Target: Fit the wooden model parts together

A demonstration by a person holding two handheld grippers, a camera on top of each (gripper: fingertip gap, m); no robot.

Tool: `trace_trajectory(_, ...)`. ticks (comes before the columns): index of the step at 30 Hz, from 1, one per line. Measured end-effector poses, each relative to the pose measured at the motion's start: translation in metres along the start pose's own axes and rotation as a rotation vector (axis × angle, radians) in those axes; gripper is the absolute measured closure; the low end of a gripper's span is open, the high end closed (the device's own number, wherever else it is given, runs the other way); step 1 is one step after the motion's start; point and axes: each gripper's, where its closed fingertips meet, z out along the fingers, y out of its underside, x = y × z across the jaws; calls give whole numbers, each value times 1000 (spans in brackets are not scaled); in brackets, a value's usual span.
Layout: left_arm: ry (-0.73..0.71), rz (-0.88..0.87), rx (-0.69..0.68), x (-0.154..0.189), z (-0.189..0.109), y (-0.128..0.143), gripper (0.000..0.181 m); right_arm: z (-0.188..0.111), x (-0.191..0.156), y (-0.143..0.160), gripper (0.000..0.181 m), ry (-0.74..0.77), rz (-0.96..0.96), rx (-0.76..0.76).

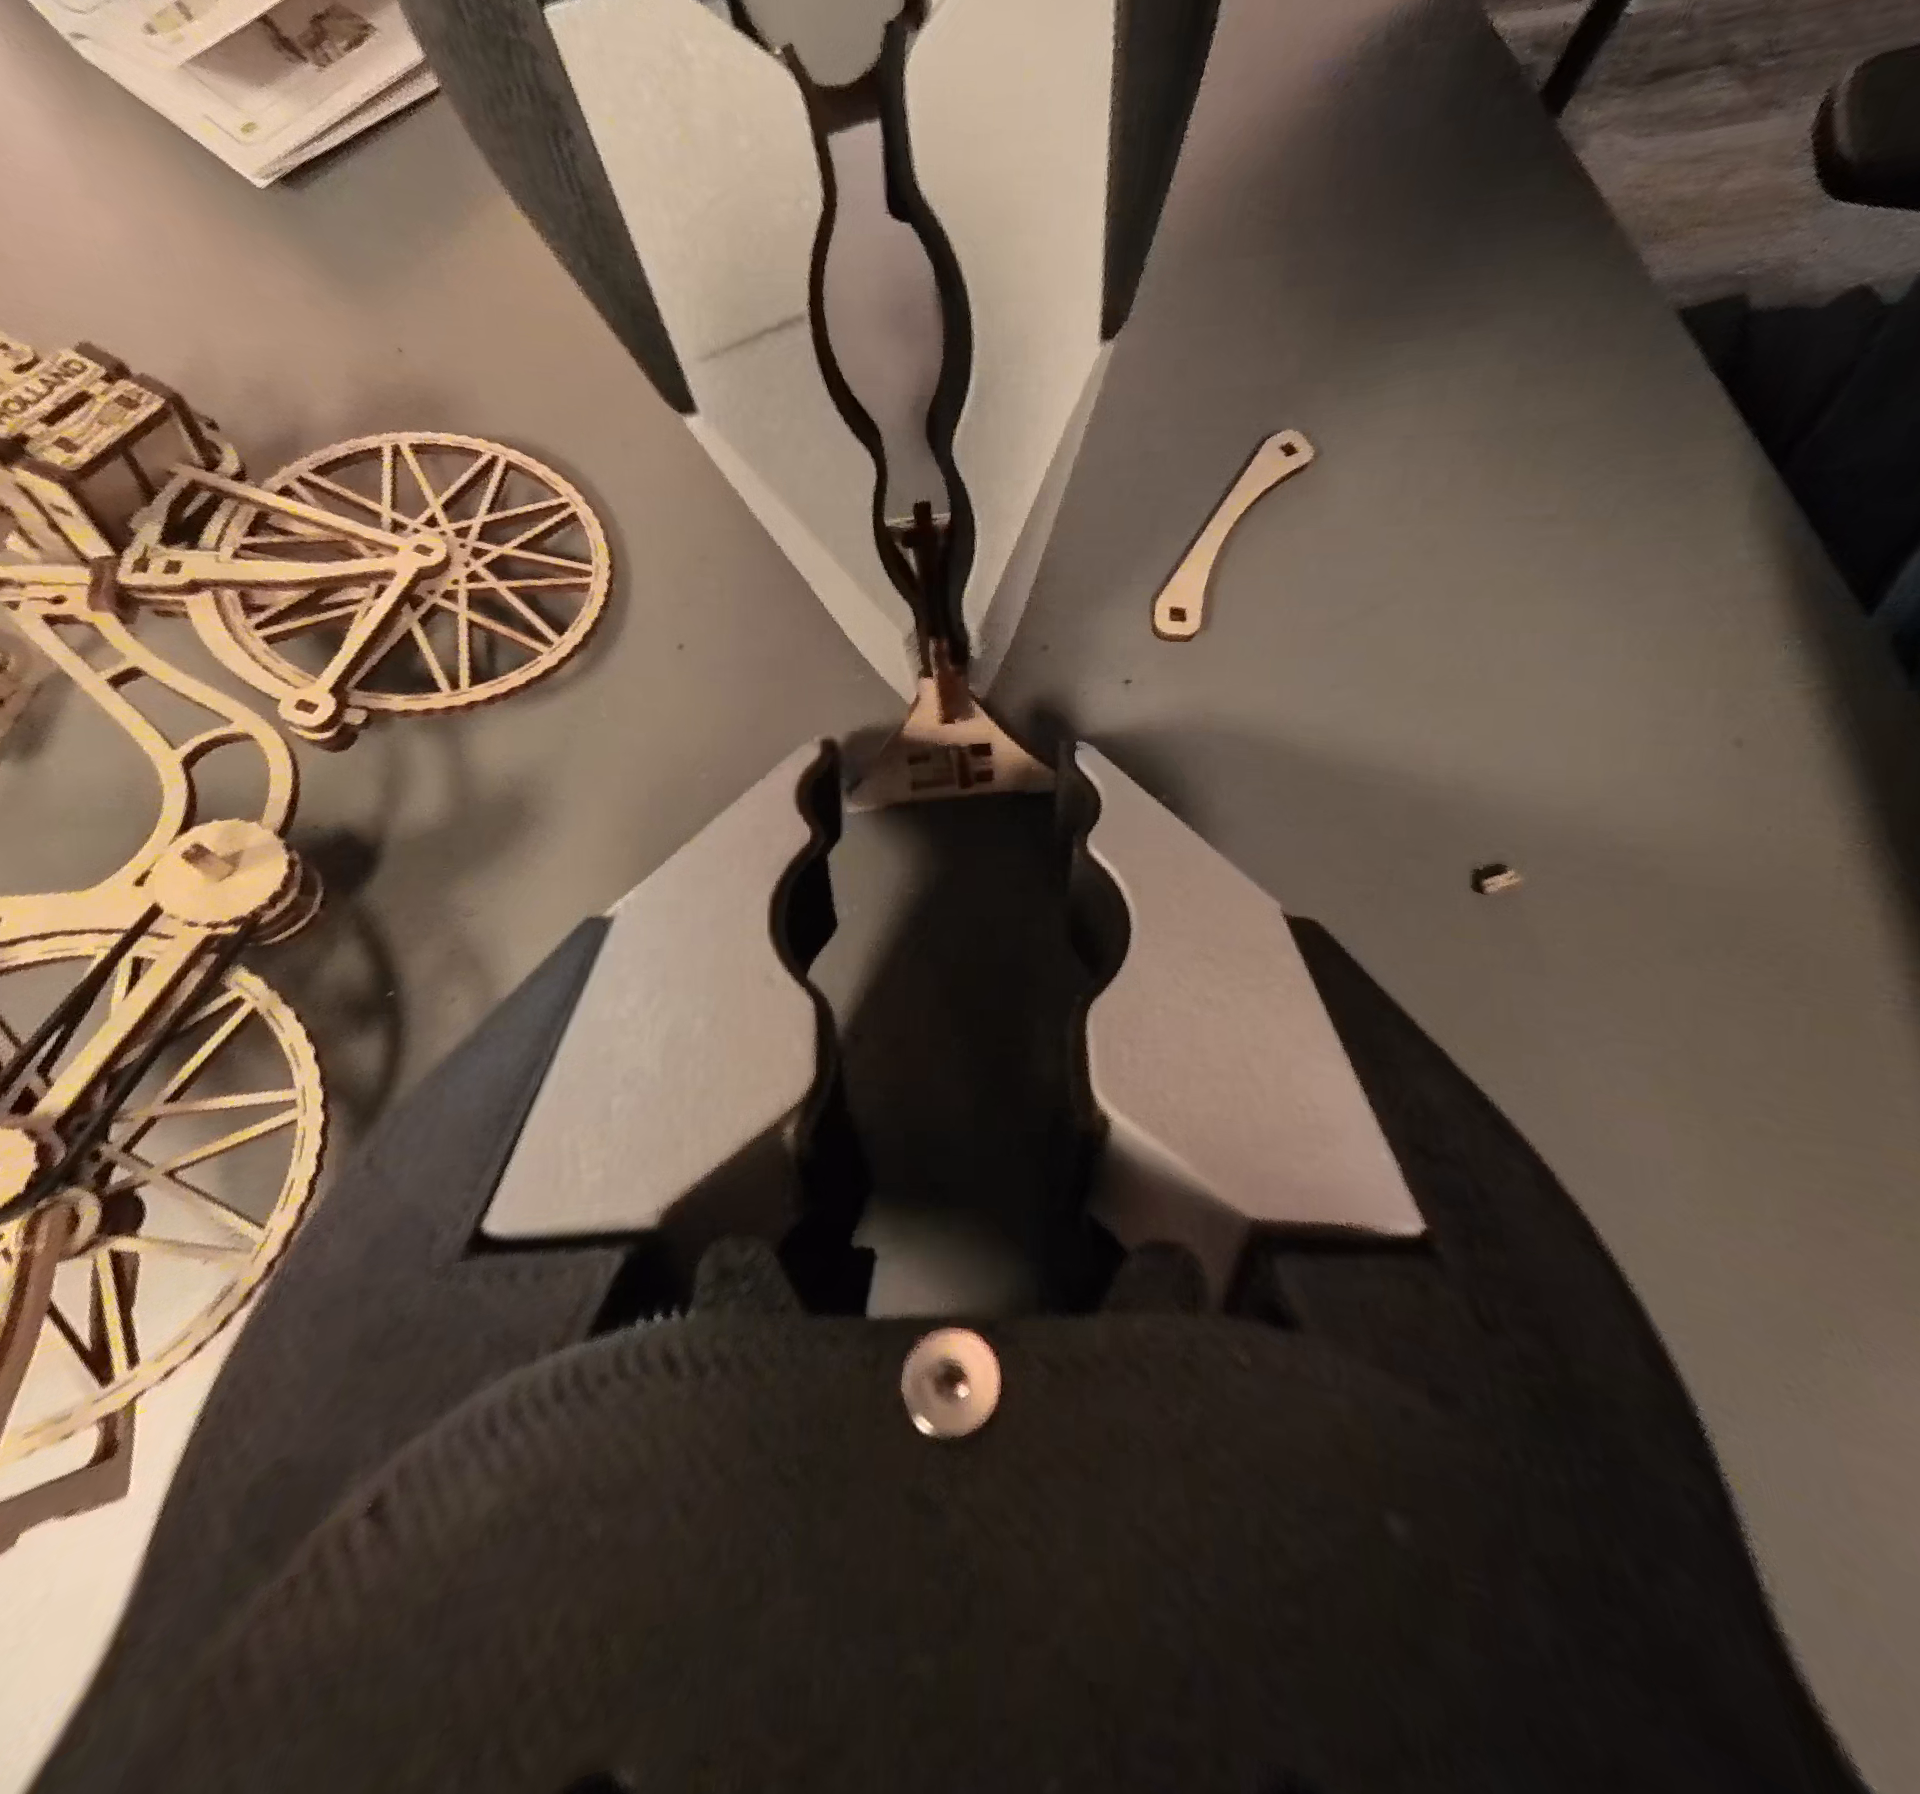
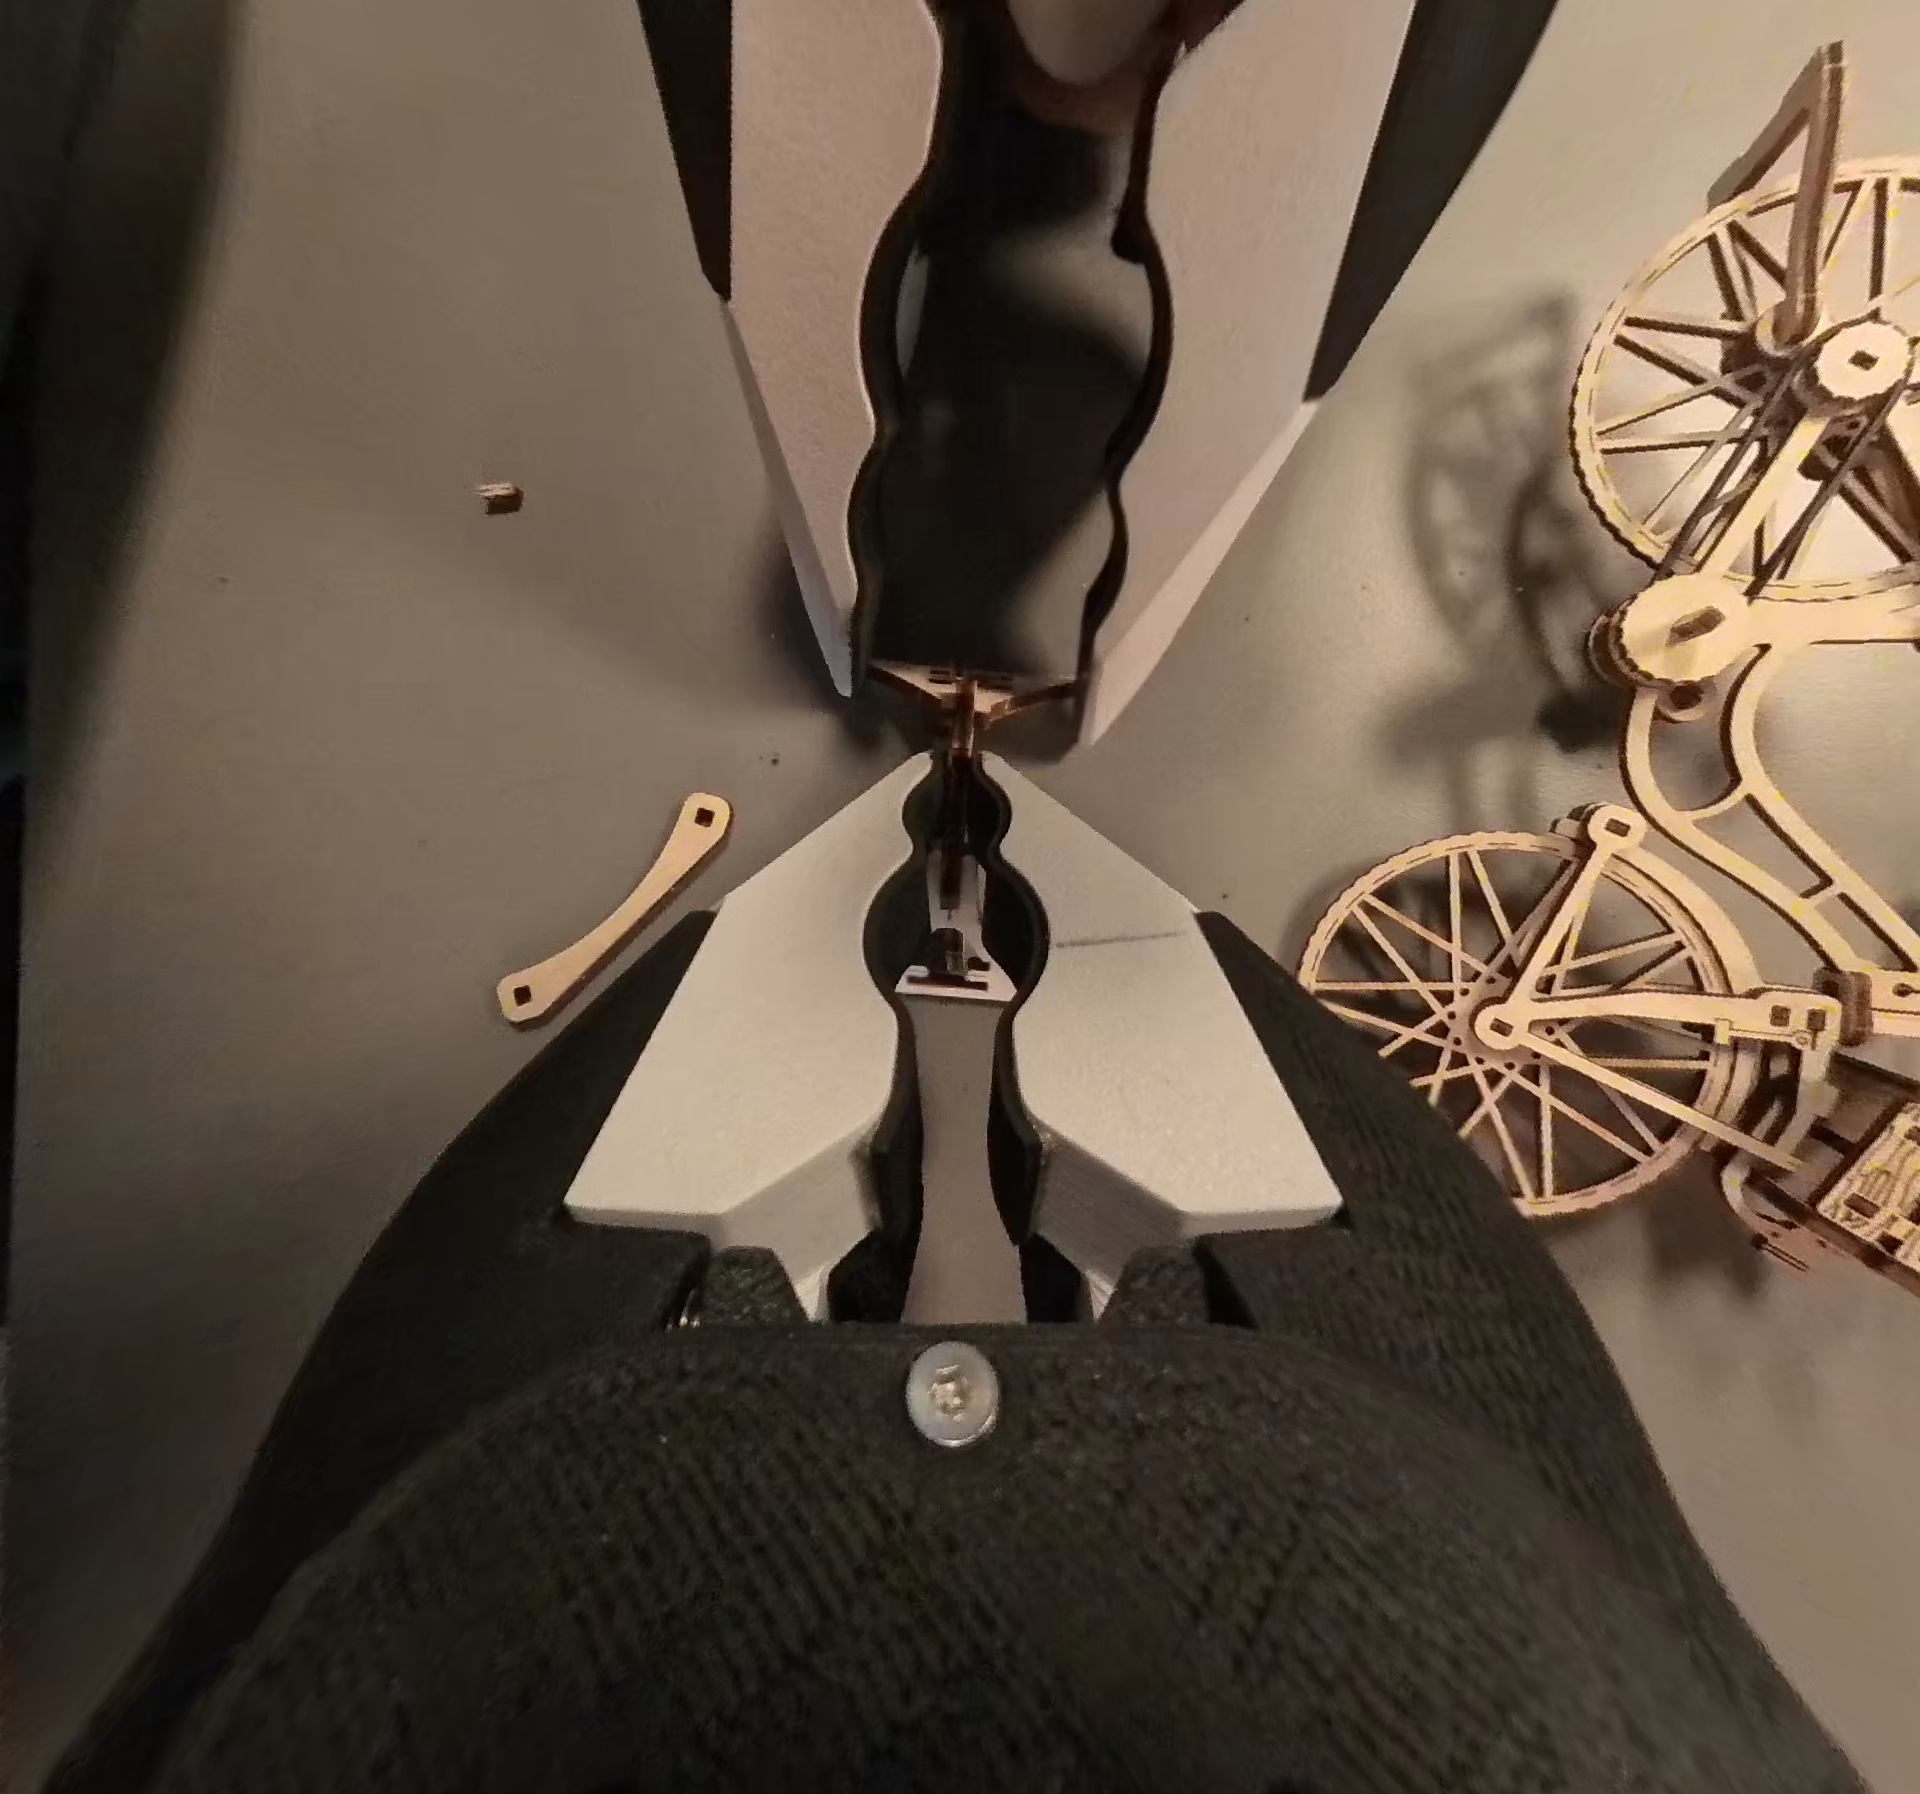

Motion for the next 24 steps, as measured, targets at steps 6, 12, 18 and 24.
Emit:
trace_trajectory(6, -145, 14, 14, -15, -4, -1, 113, 0, 2, 0, 181, 27, 5, 32)
trace_trajectory(12, -156, 57, 82, 1, -20, -2, 133, 1, 2, -2, 181, 29, 1, 61)
trace_trajectory(18, -91, 57, 12, 12, -11, 6, 152, 1, 2, -2, 180, 24, 9, 76)
trace_trajectory(24, -83, 34, 15, 11, -11, 5, 158, 2, 2, -4, 180, 22, 19, 88)
